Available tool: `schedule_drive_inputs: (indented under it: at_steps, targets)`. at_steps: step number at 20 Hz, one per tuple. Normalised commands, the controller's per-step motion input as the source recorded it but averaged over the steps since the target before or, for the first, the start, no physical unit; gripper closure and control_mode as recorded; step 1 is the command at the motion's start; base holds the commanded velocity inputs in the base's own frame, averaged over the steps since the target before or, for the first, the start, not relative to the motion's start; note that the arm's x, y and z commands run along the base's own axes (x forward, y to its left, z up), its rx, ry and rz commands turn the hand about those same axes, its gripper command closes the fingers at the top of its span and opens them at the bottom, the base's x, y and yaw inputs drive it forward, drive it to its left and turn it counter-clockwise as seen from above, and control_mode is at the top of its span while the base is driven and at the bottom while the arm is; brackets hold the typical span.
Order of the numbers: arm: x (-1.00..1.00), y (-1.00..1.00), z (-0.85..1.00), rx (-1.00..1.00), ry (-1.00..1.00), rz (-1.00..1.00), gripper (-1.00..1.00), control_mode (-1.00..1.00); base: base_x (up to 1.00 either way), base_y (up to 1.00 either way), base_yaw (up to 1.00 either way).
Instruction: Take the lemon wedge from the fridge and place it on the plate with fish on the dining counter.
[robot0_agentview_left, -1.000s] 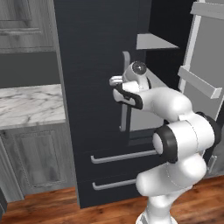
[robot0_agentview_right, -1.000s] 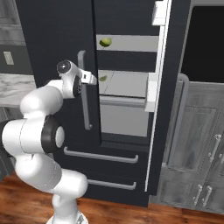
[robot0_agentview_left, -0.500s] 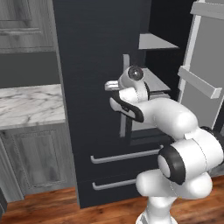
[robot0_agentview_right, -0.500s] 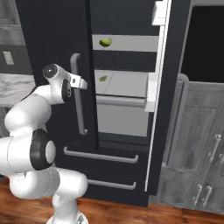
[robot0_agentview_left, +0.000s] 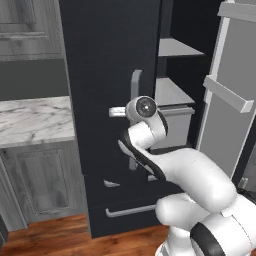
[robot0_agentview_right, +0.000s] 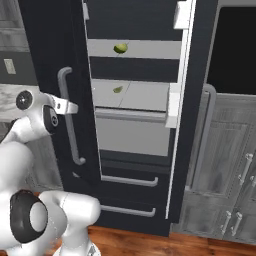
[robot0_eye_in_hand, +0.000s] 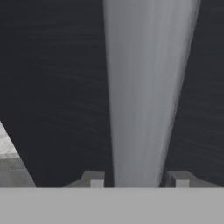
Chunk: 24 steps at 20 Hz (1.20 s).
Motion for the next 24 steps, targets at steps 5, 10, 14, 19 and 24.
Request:
schedule_drive_inputs:
  at_steps: [5,10,14,19,24]
  targets:
    - [-0.96,1.0,0.58,-0.01,-0.03,-0.06,-1.0,-1.0,0.0,0.0,0.0]
    - [-0.98,0.63,0.7,0.0,0.0,-0.06,-1.0,-1.0,0.0,0.0,0.0]
    - [-1.0,0.0,0.98,0.0,0.0,-0.15,-1.0,-1.0,0.0,0.0,0.0]
    - [-1.0,-0.66,0.63,0.03,0.01,-0.2,-1.0,-1.0,0.0,0.0,0.0]
    - [-1.0,-1.0,0.67,0.25,0.06,-0.1,-1.0,-1.0,0.0,0.0,0.0]
